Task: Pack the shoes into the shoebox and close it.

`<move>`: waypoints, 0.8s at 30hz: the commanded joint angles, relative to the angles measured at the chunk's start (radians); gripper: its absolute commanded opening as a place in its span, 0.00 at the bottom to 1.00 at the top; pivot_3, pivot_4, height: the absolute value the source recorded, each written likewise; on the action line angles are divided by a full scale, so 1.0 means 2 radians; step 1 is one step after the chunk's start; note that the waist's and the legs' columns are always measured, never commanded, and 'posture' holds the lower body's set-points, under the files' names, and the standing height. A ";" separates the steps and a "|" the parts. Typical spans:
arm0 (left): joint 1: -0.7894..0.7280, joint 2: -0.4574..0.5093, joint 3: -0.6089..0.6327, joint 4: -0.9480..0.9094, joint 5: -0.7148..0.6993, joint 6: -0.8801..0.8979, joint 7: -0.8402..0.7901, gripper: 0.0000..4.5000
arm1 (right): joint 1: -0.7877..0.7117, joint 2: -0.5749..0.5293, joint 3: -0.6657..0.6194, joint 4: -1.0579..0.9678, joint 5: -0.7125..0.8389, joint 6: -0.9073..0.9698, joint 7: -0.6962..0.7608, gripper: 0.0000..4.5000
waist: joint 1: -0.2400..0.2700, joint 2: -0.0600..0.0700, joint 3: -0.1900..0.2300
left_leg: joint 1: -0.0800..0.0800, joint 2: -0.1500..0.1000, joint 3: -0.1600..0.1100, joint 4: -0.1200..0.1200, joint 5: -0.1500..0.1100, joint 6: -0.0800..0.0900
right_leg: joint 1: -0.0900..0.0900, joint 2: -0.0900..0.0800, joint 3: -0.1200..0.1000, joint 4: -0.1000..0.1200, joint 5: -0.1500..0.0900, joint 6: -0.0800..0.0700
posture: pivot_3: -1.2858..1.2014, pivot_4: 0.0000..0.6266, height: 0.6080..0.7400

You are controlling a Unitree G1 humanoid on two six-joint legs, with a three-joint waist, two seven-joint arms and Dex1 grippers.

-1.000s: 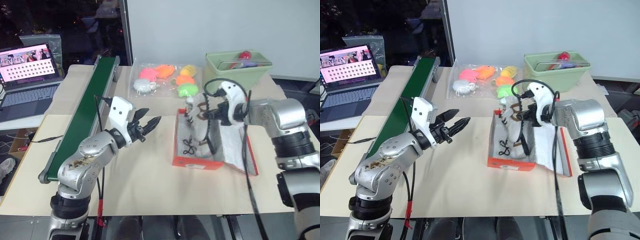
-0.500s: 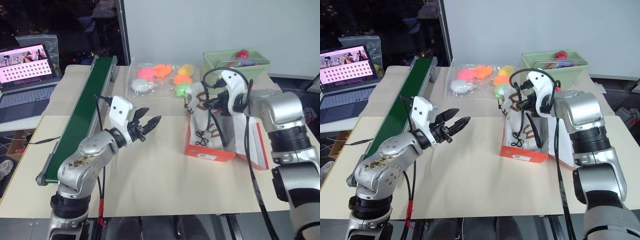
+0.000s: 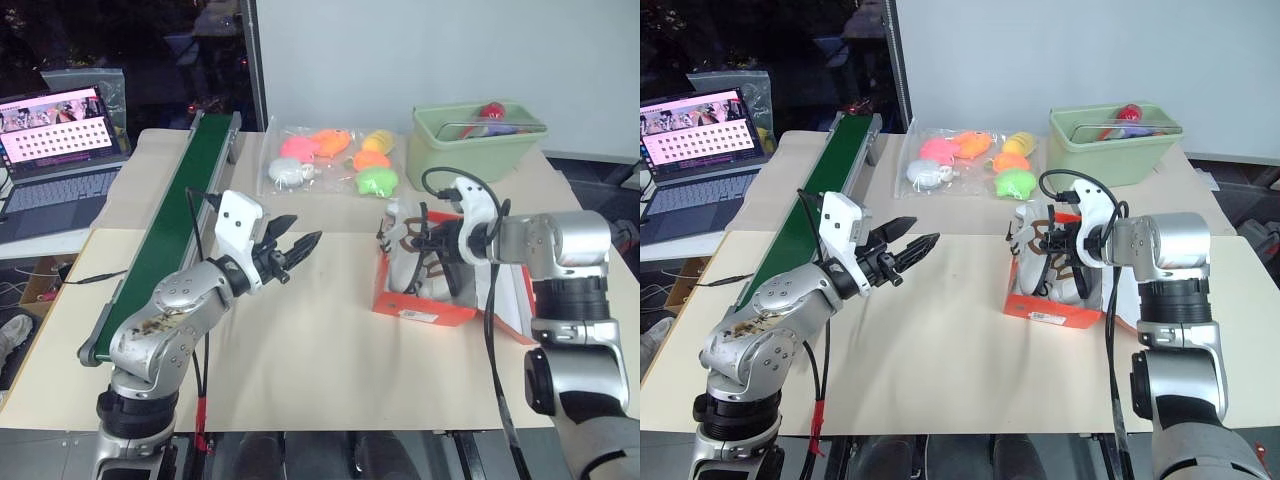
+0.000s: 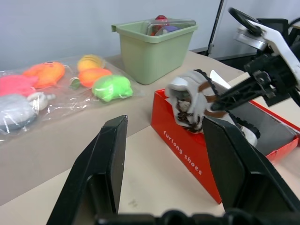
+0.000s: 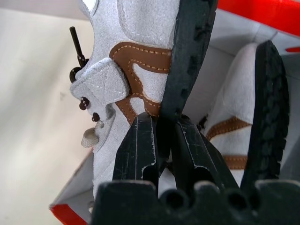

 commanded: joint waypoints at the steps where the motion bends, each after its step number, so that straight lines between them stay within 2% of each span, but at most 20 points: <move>1: -0.008 0.002 0.006 -0.020 -0.008 0.001 0.001 0.60 | 0.026 0.004 -0.004 -0.035 0.011 0.051 -0.006 0.04 | 0.001 0.000 0.000 | 0.000 0.000 0.000 0.000 0.000 0.000 | 0.000 0.000 0.000 0.000 0.000 0.000 | 0.52 0.24 0.92; 5: -0.010 0.006 0.007 -0.020 -0.012 0.003 -0.001 0.60 | 0.049 0.006 0.000 -0.062 0.030 0.093 0.004 0.04 | 0.001 0.000 0.000 | 0.000 0.000 0.000 0.000 0.000 0.000 | 0.000 0.000 0.000 0.000 0.000 0.000 | 0.52 0.24 0.92; 10: -0.008 0.021 0.008 -0.025 -0.012 -0.003 -0.012 0.60 | 0.053 -0.001 0.023 -0.065 0.121 0.104 0.028 0.04 | -0.002 0.000 0.000 | 0.001 0.000 0.000 0.000 0.000 0.000 | 0.001 0.000 0.000 0.000 0.000 0.000 | 0.52 0.24 0.92; 14: 0.019 0.075 0.017 -0.045 -0.020 -0.024 -0.072 0.60 | 0.029 -0.013 0.036 -0.023 0.205 0.104 0.016 0.04 | -0.013 0.000 0.000 | 0.002 0.001 0.000 0.000 0.000 0.000 | 0.001 0.001 0.000 0.000 0.000 0.000 | 0.52 0.24 0.92; 18: 0.052 0.128 0.043 -0.060 -0.042 -0.040 -0.139 0.60 | 0.017 -0.040 0.068 -0.003 0.264 0.104 0.002 0.04 | -0.014 0.000 0.000 | 0.002 0.001 0.000 -0.001 0.000 0.000 | 0.001 0.001 0.000 0.000 0.000 0.000 | 0.52 0.24 0.92; 24: 0.092 0.179 0.053 -0.066 -0.052 -0.060 -0.198 0.60 | -0.004 -0.086 0.128 0.003 0.303 0.104 0.003 0.04 | -0.011 0.000 0.000 | 0.002 0.001 0.001 -0.001 0.000 0.000 | 0.001 0.001 0.000 0.000 0.000 0.000 | 0.52 0.24 0.92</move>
